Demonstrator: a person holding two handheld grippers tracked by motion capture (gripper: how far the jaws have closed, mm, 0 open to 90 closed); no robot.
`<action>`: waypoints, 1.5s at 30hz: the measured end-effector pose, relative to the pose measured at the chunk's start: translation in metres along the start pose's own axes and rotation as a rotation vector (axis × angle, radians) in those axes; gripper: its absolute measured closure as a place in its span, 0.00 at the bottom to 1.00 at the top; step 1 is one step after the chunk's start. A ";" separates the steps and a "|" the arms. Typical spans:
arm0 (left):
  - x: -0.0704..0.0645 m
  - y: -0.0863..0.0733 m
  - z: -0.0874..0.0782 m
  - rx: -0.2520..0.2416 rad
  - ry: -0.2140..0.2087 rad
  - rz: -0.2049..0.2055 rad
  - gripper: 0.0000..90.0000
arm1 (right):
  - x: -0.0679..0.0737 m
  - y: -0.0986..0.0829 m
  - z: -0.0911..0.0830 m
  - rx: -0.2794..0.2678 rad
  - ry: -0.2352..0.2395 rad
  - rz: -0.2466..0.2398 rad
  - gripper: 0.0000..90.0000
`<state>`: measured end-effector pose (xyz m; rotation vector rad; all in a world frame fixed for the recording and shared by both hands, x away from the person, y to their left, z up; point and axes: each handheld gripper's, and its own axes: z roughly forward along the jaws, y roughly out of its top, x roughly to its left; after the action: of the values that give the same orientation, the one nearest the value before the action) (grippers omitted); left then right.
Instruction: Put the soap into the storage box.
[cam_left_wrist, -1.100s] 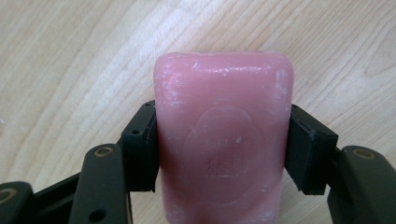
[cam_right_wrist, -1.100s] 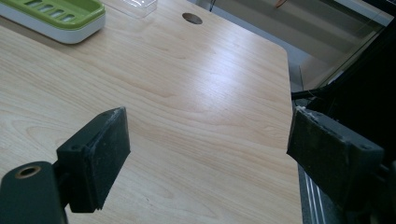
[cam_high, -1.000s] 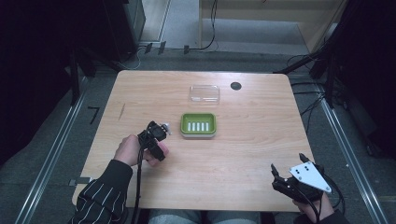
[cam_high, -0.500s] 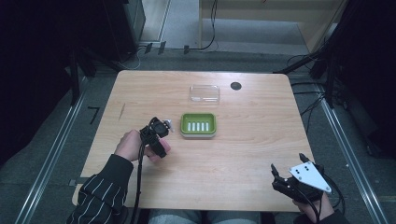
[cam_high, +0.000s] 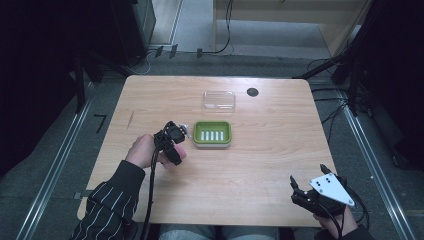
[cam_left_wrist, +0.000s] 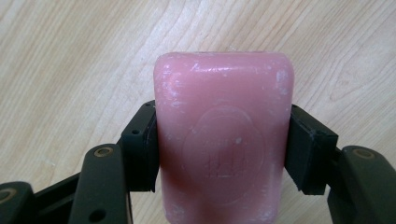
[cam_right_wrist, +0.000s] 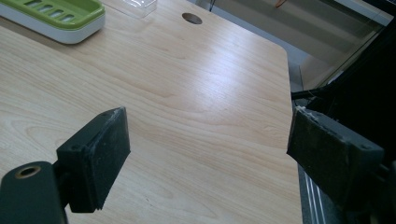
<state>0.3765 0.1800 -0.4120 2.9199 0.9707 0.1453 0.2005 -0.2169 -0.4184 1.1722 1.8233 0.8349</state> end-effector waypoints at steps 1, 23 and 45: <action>0.001 0.001 -0.001 0.005 -0.001 0.005 0.43 | 0.000 0.000 0.000 0.000 0.000 0.001 0.15; 0.003 0.026 -0.008 0.002 0.021 0.072 0.43 | 0.000 0.000 0.000 0.000 -0.001 0.000 0.15; 0.005 0.050 -0.019 -0.016 0.027 0.130 0.43 | 0.000 0.000 0.000 0.002 0.002 0.000 0.15</action>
<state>0.4076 0.1437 -0.3887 2.9735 0.7796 0.1985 0.2007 -0.2169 -0.4186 1.1732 1.8256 0.8350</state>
